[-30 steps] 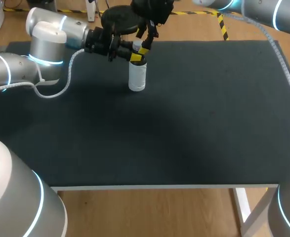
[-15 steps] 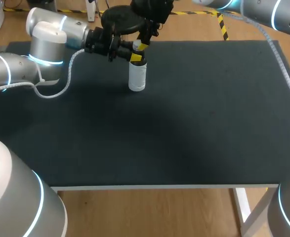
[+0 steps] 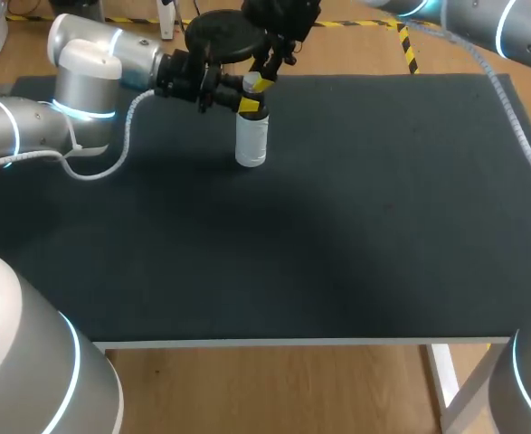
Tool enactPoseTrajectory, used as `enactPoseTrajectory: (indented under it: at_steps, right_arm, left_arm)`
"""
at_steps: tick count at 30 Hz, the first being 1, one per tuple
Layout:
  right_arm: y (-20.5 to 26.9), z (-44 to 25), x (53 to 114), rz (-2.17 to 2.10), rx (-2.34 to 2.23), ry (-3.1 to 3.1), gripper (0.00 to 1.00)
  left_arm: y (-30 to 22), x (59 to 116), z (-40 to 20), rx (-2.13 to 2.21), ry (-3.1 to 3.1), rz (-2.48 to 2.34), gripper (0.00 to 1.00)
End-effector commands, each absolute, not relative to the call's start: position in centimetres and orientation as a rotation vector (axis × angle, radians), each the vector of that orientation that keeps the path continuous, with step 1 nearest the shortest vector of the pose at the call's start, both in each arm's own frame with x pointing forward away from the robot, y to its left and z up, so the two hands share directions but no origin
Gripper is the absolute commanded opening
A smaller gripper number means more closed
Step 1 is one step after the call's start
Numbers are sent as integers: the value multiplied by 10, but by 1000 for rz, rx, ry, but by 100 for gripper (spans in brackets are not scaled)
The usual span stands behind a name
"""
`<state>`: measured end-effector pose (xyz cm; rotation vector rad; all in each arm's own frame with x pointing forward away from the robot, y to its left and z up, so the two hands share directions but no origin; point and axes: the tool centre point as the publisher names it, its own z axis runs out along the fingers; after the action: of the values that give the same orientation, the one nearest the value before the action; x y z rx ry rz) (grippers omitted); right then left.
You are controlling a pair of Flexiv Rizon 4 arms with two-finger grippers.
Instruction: Unscrew the bottle cap
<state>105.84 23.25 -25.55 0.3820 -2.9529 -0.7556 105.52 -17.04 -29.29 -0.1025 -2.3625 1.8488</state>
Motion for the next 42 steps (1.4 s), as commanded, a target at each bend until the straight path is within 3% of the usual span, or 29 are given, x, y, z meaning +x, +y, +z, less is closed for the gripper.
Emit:
enactPoseTrajectory:
  at_steps: [1, 42]
  right_arm:
    - [235, -255, 1063, -765, 467, -2901, 0]
    - [232, -249, 1058, -608, 1120, -2715, 0]
  left_arm:
    - [-170, 1058, -294, -103, -2363, 1846, 0]
    - [-170, 1058, -294, -103, -2363, 1846, 0]
